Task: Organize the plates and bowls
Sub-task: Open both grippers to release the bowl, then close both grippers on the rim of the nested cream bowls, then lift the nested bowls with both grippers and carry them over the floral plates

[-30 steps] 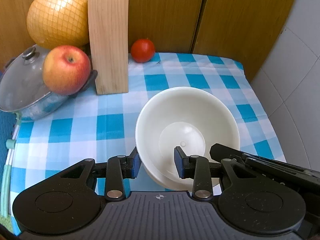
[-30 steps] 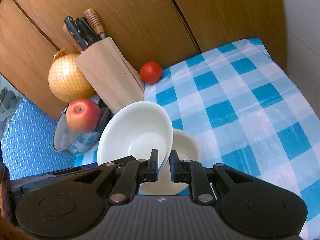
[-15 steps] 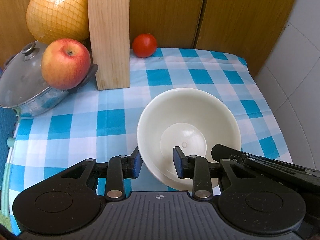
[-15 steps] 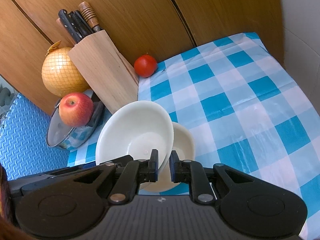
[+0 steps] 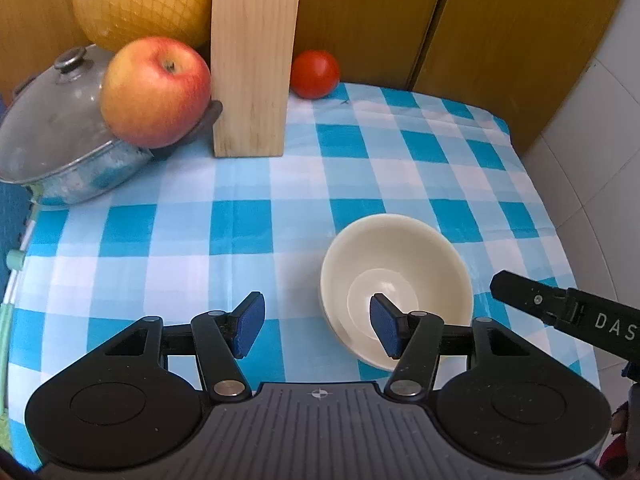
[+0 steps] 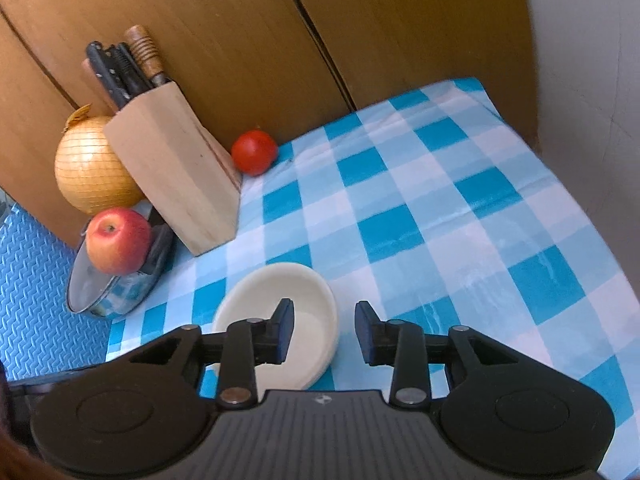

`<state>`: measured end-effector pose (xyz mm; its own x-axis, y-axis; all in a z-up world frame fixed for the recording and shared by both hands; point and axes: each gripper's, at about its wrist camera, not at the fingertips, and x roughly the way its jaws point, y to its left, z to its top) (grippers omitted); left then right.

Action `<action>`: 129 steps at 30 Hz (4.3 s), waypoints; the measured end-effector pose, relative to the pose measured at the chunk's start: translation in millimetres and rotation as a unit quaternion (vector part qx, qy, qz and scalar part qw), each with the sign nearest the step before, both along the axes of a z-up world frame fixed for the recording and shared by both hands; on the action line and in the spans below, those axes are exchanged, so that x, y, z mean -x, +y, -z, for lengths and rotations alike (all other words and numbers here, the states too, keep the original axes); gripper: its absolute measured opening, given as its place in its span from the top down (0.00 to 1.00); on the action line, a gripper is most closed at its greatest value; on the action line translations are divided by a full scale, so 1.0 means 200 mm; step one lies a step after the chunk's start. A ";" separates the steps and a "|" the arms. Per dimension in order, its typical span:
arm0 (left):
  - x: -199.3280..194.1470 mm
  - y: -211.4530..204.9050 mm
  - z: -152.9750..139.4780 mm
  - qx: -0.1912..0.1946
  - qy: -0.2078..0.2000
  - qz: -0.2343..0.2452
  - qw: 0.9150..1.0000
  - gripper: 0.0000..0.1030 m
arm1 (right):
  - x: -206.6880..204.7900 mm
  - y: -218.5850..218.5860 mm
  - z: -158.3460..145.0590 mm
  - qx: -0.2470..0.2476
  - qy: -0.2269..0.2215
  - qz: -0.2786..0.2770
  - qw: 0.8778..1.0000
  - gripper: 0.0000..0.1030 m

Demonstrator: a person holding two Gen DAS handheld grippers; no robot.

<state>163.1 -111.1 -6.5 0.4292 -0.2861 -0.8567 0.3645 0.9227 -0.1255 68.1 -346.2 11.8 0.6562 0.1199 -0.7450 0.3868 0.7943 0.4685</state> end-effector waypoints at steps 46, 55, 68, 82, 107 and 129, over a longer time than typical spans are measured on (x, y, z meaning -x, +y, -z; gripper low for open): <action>-0.10 -0.15 0.24 -0.042 0.043 0.029 0.998 0.58 | -0.18 0.03 0.25 -0.039 0.054 -0.035 0.997 0.85; -0.10 -0.17 0.24 -0.039 0.045 0.035 0.998 0.67 | -0.19 0.03 0.24 -0.039 0.050 -0.040 0.997 0.88; -0.06 -0.17 0.18 -0.040 0.025 0.035 0.998 0.67 | -0.16 0.03 0.19 -0.035 0.030 -0.040 0.998 0.88; 0.00 -0.14 0.10 -0.037 0.004 0.031 0.999 0.64 | -0.12 0.05 0.11 -0.036 0.012 -0.046 0.998 0.88; 0.06 -0.07 0.01 -0.030 -0.018 0.023 0.999 0.61 | -0.07 0.11 0.03 -0.032 -0.009 -0.062 0.998 0.88; 0.21 0.05 -0.05 -0.027 -0.036 0.012 0.999 0.55 | 0.03 0.23 -0.05 -0.019 -0.023 -0.095 0.995 0.87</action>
